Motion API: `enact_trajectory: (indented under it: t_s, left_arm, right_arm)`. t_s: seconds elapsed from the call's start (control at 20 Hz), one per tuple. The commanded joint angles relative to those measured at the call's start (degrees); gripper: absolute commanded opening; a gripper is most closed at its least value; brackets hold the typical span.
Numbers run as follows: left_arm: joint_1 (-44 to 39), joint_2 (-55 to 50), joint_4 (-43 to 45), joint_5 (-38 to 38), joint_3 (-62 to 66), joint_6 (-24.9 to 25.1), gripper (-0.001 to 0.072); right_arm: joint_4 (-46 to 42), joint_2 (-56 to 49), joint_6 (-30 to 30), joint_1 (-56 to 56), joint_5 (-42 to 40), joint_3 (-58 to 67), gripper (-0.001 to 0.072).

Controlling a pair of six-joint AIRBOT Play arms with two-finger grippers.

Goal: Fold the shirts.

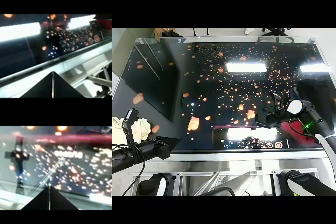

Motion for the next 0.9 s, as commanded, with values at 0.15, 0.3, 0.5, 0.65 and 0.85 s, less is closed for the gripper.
enact_trajectory:
  t_s: [0.15, 0.3, 0.5, 0.65, 0.85]
  left_arm:
    - [0.07, 0.13, 0.07, 1.75, 0.0, -0.24, 0.0018]
    - [0.07, -2.25, 1.81, 5.66, 2.08, -0.22, 0.0018]
    - [0.07, -16.22, 13.77, 6.43, 15.17, 0.02, 0.0022]
    - [0.07, -28.3, 22.91, 8.46, 26.82, -0.52, 0.0702]
    - [0.07, -42.25, 42.42, 8.81, 40.41, -4.52, 0.0702]
  right_arm:
    - [-0.02, -0.04, 0.0, 0.04, -0.02, -0.04, 0.0026]
    - [-0.02, -0.04, 0.0, 0.04, -0.02, -0.04, 0.0026]
    - [-0.02, -0.04, 0.0, 0.04, -0.02, -0.04, 0.0026]
    - [-0.02, -0.04, 0.0, 0.04, -0.02, -0.04, 0.0026]
    - [-0.02, -0.07, 0.0, 0.04, -0.02, -0.04, 0.0026]
